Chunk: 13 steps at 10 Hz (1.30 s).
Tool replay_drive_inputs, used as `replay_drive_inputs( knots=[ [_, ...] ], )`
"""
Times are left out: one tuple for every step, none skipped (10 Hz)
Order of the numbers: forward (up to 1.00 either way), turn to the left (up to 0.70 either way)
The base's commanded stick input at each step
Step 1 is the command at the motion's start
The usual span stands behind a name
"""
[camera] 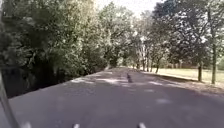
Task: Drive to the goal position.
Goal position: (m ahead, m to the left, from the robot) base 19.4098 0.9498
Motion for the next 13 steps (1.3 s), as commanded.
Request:
replay_drive_inputs(
  knots=[
    [0.7, 0.0],
    [0.7, 0.0],
    [0.59, 0.0],
    [0.28, 0.0],
    [0.0, 0.0],
    [0.0, 0.0],
    [0.0, 0.0],
    [0.0, 0.0],
    [0.0, 0.0],
    [0.0, 0.0],
    [0.0, 0.0],
    [0.0, 0.0],
    [0.0, 0.0]
  ],
)
